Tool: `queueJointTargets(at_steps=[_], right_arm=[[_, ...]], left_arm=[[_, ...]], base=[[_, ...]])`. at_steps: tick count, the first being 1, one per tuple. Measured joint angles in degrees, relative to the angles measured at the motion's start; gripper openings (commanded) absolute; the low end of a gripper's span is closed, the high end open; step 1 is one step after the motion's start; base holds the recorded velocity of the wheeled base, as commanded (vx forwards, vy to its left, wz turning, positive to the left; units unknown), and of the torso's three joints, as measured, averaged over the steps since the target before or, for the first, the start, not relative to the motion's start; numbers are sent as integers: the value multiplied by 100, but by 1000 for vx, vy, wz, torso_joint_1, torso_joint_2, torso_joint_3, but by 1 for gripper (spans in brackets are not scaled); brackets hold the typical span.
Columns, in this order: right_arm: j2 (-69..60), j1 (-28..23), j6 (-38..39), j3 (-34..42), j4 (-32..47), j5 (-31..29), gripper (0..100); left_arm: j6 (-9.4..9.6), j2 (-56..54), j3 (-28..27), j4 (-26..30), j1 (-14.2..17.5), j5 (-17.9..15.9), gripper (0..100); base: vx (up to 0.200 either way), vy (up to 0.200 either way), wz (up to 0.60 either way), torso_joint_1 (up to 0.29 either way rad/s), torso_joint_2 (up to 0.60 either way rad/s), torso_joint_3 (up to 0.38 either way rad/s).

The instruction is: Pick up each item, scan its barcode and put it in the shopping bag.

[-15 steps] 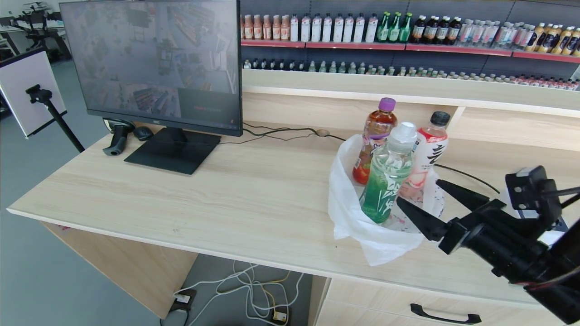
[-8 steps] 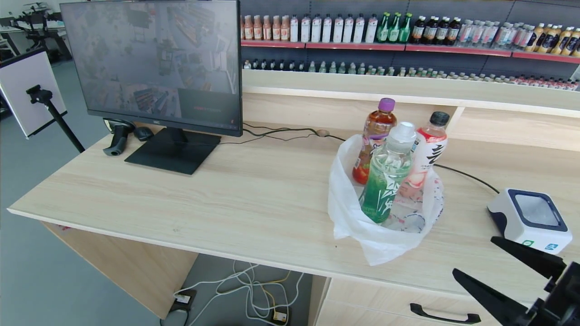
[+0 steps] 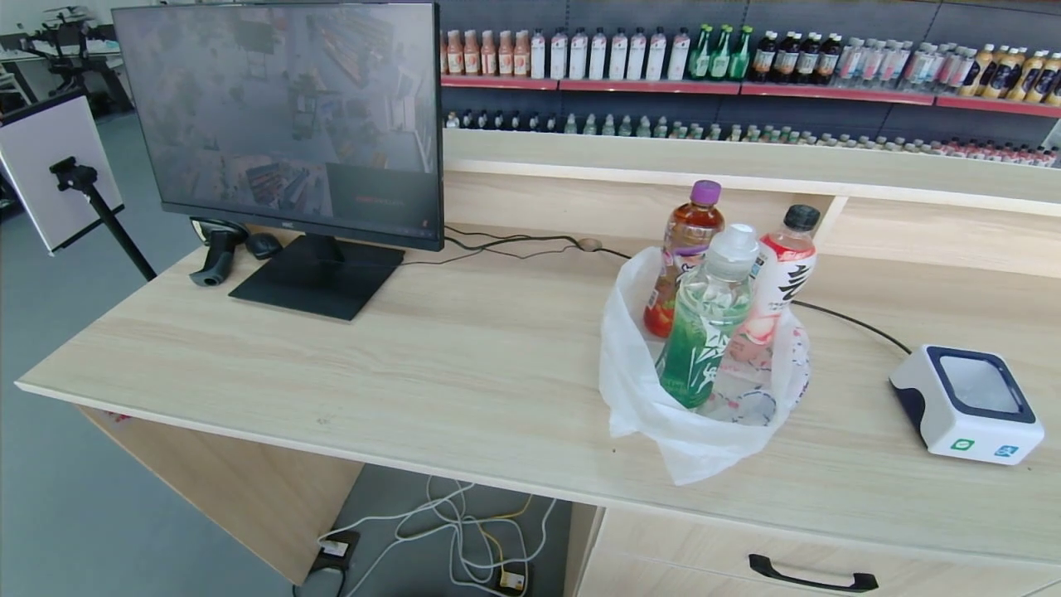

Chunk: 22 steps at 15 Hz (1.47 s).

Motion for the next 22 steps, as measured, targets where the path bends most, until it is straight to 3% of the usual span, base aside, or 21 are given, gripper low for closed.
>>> queueJointTargets(at_steps=[6, 10, 15, 19, 22], right_arm=[[-656, -2282, 391, 113, 121, -388, 100], [-1211, -1931, 156, 121, 139, -422, 100], [-1399, -1849, 468, 123, 141, -432, 100], [-1413, -1849, 464, 123, 141, -427, 100], [-1415, -1847, 468, 123, 144, -429, 100]], left_arm=[[-4, 0, 0, 0, 0, 0, 100], [0, 0, 0, 0, 0, 0, 100], [0, 0, 0, -2, 0, -2, 100], [-9, 0, 0, 4, -5, 2, 100], [-4, 0, 0, 0, 0, -5, 100]], base=[[0, 0, 0, 0, 0, 0], [0, 0, 0, 0, 0, 0], [0, 0, 0, 0, 0, 0], [0, -200, 0, 6, -2, 4], [0, -200, -600, 9, 2, 4]])
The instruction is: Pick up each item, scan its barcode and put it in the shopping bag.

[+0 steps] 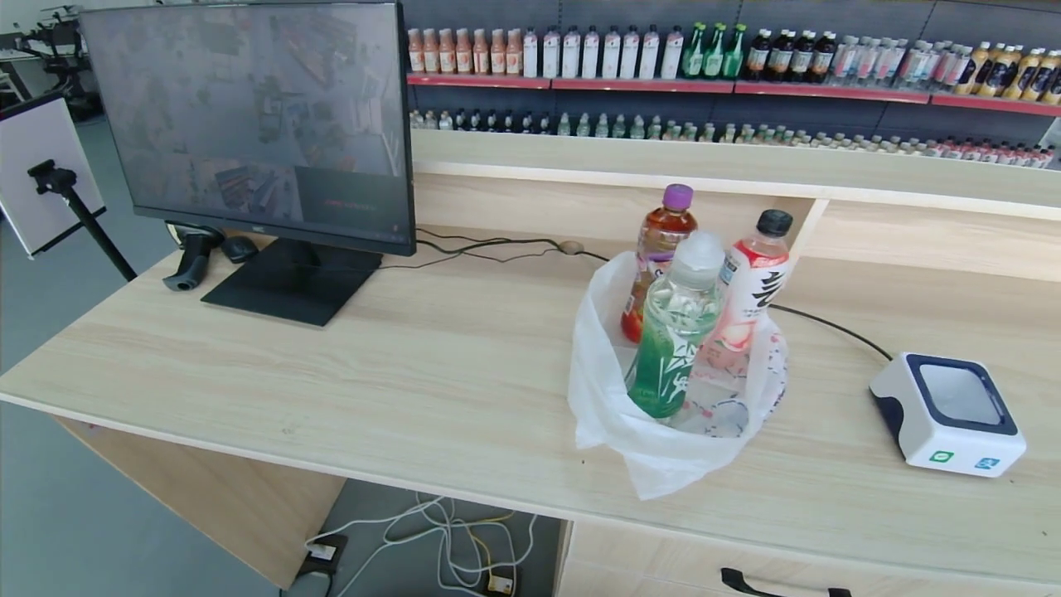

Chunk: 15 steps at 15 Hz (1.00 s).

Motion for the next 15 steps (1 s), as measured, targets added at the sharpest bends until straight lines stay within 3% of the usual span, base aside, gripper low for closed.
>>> queueJointTargets(at_steps=[9, 15], right_arm=[[0, -2, 2, 0, -5, 2, 100], [7, -2, -50, 0, -2, 5, 100]], left_arm=[[-2, 0, 0, 4, -2, 5, 100], [4, 0, 0, 4, 0, 5, 100]], base=[[0, -200, -600, 1, 1, 3], [0, -200, 0, 2, 0, 5]])
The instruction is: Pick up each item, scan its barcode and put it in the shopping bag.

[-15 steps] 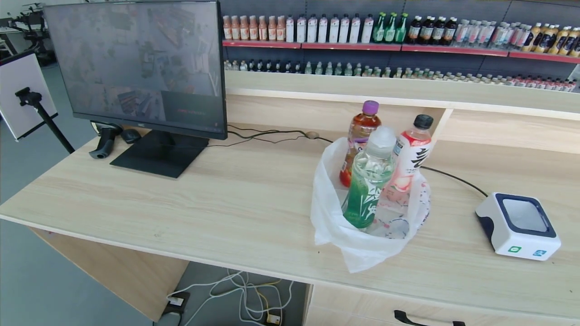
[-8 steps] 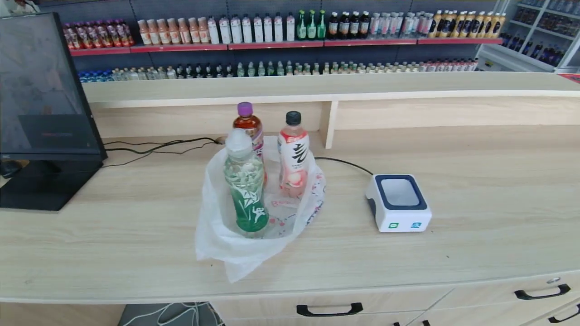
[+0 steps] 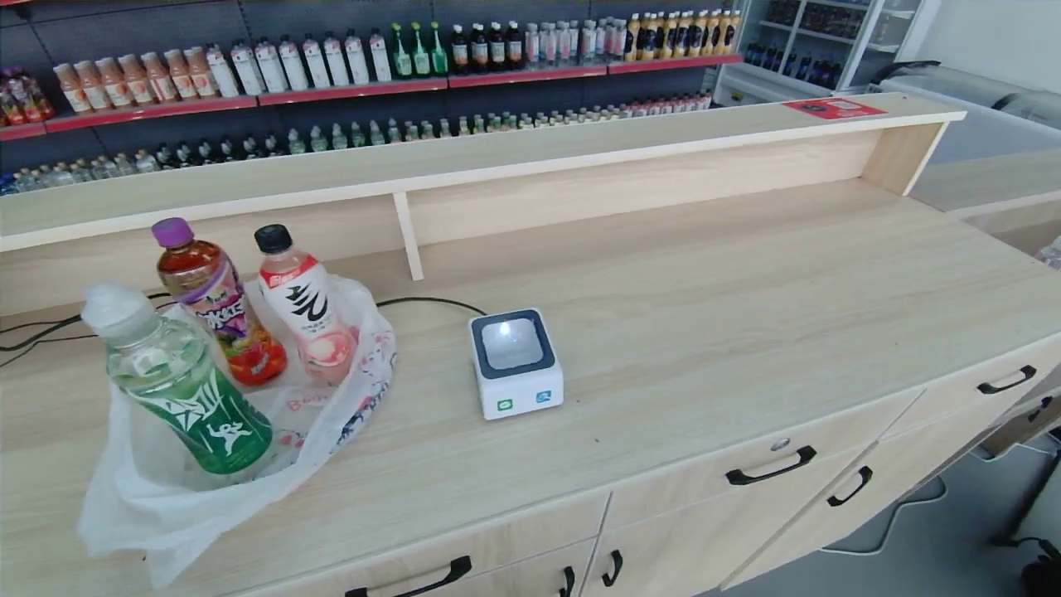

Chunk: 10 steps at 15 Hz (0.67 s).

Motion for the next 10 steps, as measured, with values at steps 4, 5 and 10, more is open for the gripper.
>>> queueJointTargets(at_steps=[4, 5, 10], right_arm=[[6, 0, 16, 0, 0, -2, 100], [6, 0, 13, 0, 2, 0, 100], [11, -2, 20, 0, 0, 0, 100]], left_arm=[[-2, 0, 0, 2, 0, -2, 100], [-4, 0, 0, 0, 0, 0, 100], [-13, 0, 0, 7, 0, 0, 100]], base=[[0, -200, 600, 1, 4, 0], [0, -200, 600, -2, 2, 2], [0, -120, 0, 1, 1, 0]])
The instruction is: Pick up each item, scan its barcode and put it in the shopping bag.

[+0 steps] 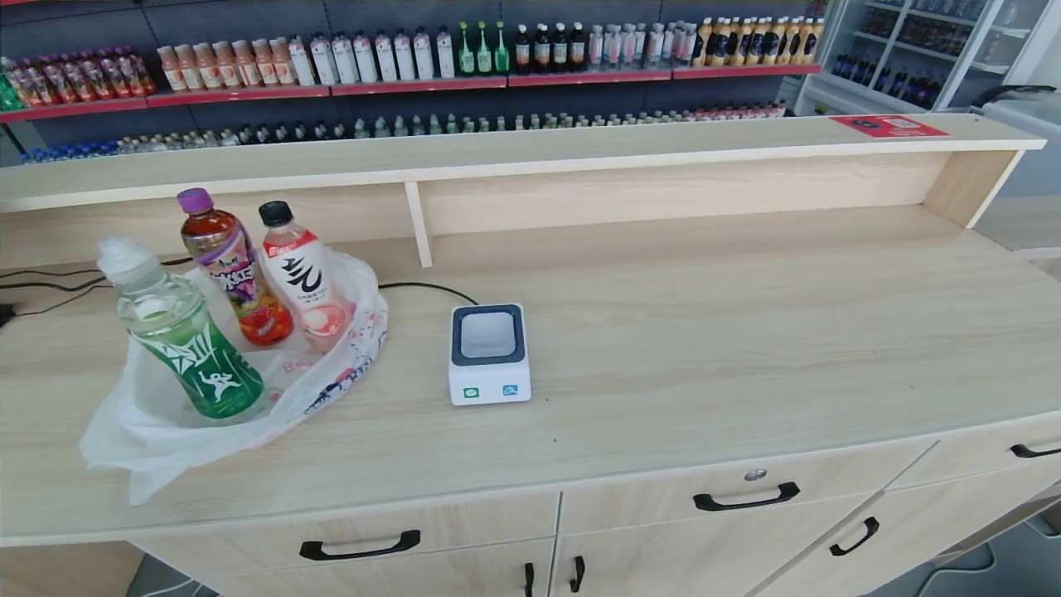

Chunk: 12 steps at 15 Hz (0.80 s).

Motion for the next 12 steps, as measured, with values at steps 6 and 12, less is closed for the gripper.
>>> queueJointTargets(at_steps=[6, 12], right_arm=[[0, -2, 11, 0, 0, 0, 100], [0, 2, 93, 0, 0, -16, 100]], left_arm=[[-12, 0, 0, 2, 0, 2, 100], [-22, 0, 0, -5, 5, 0, 100]], base=[[-167, 0, 0, 4, 5, -1], [-200, 0, 0, -2, 2, 2]])
